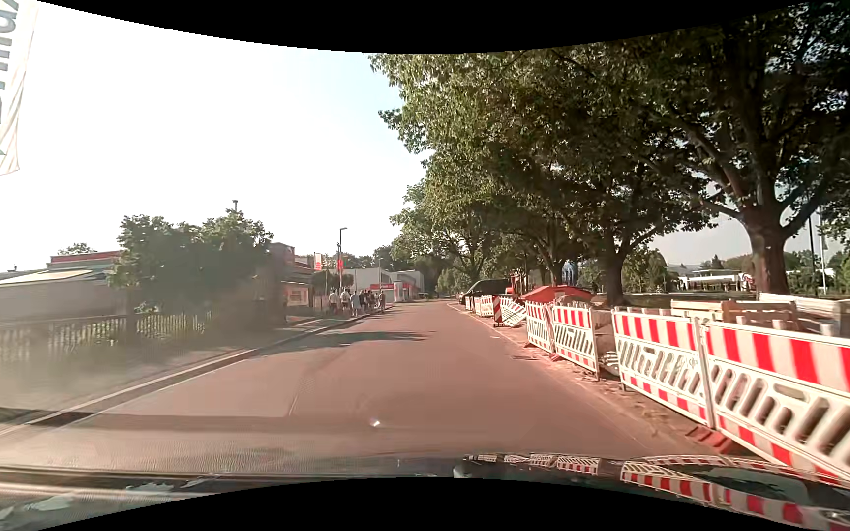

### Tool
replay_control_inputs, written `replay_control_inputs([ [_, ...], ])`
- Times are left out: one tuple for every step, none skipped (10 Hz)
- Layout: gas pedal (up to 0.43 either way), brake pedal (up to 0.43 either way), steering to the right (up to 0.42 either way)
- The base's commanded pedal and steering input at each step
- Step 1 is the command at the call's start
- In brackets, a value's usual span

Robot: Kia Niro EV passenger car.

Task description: Follow the waypoints while adhering to traffic rules and regulations

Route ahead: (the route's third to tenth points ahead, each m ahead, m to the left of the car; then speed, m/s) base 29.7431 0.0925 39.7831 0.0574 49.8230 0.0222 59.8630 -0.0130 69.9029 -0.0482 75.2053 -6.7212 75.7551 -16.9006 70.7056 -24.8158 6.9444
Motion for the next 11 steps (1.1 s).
replay_control_inputs([
  [0.098, 0.000, -0.004],
  [0.098, 0.000, -0.004],
  [0.098, 0.000, -0.004],
  [0.098, 0.000, -0.004],
  [0.098, 0.000, -0.004],
  [0.098, 0.000, -0.004],
  [0.098, 0.000, -0.004],
  [0.098, 0.000, -0.004],
  [0.098, 0.000, -0.004],
  [0.098, 0.000, -0.004],
  [0.098, 0.000, -0.004],
])
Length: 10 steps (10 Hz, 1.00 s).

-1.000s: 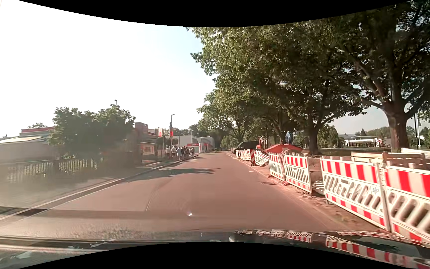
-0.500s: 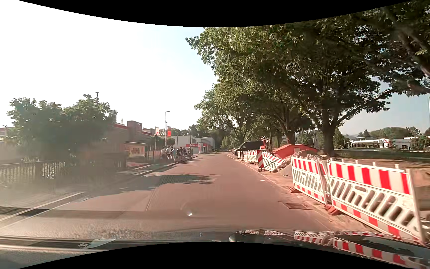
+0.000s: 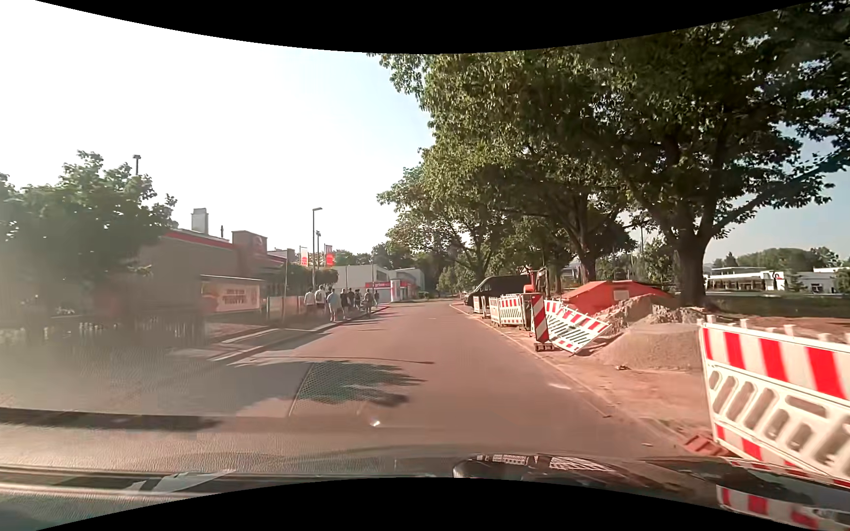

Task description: Follow the waypoints while adhering to traffic rules and regulations

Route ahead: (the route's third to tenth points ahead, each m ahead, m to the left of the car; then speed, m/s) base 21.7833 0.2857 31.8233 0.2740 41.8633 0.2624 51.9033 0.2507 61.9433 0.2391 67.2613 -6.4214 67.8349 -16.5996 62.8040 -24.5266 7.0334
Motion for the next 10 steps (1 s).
replay_control_inputs([
  [0.087, 0.000, -0.004],
  [0.087, 0.000, -0.004],
  [0.087, 0.000, -0.004],
  [0.087, 0.000, -0.004],
  [0.087, 0.000, -0.004],
  [0.087, 0.000, -0.004],
  [0.087, 0.000, -0.004],
  [0.087, 0.000, -0.004],
  [0.087, 0.000, -0.004],
  [0.079, 0.000, -0.004],
])
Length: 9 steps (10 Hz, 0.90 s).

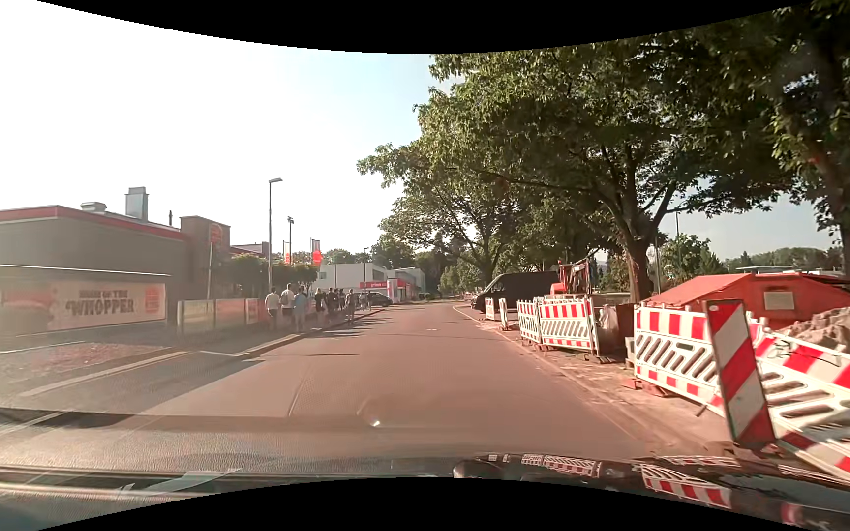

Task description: Follow the waypoints while adhering to traffic rules and regulations

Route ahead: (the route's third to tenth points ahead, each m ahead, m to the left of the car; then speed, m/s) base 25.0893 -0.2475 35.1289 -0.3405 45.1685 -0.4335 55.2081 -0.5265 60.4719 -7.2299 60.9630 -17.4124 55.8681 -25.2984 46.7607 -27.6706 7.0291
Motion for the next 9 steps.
replay_control_inputs([
  [0.079, 0.000, -0.004],
  [0.067, 0.000, -0.004],
  [0.067, 0.000, -0.004],
  [0.067, 0.000, -0.004],
  [0.067, 0.000, -0.004],
  [0.067, 0.000, -0.004],
  [0.067, 0.000, -0.004],
  [0.067, 0.000, -0.004],
  [0.067, 0.000, -0.004],
])
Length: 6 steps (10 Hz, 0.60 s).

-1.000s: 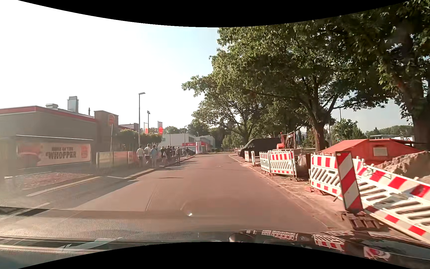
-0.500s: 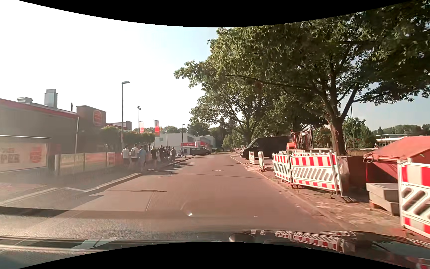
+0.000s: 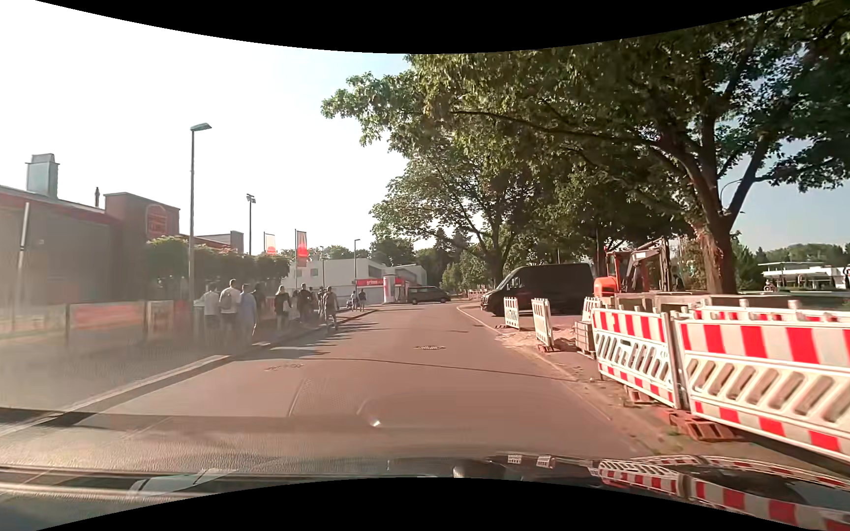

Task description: Follow the waypoints while adhering to traffic rules and regulations

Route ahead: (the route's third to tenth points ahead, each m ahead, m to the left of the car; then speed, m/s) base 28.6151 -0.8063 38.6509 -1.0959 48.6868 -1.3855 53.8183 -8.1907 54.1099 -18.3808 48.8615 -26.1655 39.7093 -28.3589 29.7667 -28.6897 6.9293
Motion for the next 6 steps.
replay_control_inputs([
  [0.067, 0.000, -0.004],
  [0.067, 0.000, -0.004],
  [0.067, 0.000, -0.005],
  [0.067, 0.000, -0.005],
  [0.067, 0.000, -0.005],
  [0.067, 0.000, -0.005],
])
